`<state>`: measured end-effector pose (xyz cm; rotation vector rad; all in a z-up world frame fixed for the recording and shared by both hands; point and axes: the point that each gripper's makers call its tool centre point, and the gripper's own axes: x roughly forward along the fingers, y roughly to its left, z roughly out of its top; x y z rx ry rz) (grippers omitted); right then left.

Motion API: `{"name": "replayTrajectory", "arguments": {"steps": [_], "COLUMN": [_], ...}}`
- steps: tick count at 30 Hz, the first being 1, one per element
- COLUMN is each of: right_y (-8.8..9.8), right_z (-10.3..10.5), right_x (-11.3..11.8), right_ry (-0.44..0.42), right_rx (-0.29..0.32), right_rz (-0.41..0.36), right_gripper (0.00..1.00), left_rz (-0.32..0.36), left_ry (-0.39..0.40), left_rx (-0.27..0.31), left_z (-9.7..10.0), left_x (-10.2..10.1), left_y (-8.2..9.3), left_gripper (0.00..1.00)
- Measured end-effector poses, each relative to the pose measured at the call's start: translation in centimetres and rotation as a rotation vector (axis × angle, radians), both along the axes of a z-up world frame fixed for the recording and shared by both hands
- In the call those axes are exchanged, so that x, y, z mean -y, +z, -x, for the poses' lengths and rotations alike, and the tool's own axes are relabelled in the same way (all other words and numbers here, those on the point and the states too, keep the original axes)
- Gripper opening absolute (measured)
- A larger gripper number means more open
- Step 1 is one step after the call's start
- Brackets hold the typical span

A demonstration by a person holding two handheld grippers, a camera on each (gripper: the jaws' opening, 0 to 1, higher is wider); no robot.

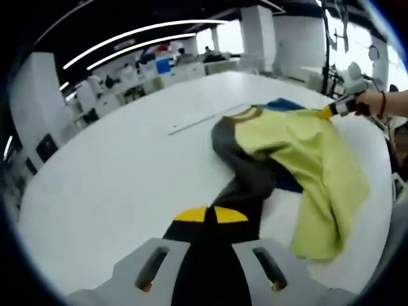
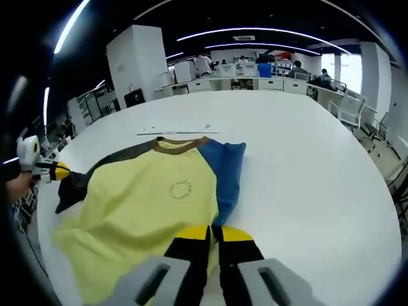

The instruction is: Fold the garment on the visible template until the final outline fits inside the template.

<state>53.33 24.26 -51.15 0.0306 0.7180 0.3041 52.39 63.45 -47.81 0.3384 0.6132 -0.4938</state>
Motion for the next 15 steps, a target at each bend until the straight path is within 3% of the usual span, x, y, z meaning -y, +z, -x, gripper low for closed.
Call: {"name": "replayTrajectory", "arguments": {"steps": [5,15], "right_y": [-0.2,-0.2], "right_z": [0.3,0.5], "right_x": [0.2,0.2], "right_ry": [0.011,0.018], "right_rx": [-0.014,-0.024], "right_rz": [0.005,0.005], "right_gripper": [0.0,0.0], "left_rz": [-0.032,-0.084], "left_ry": [0.052,0.105], "left_rx": [-0.007,-0.002], "left_z": [-0.3,-1.0], "left_x": [-2.6,-5.1], "left_y": [-0.6,-0.7], "left_gripper": [0.0,0.0]}}
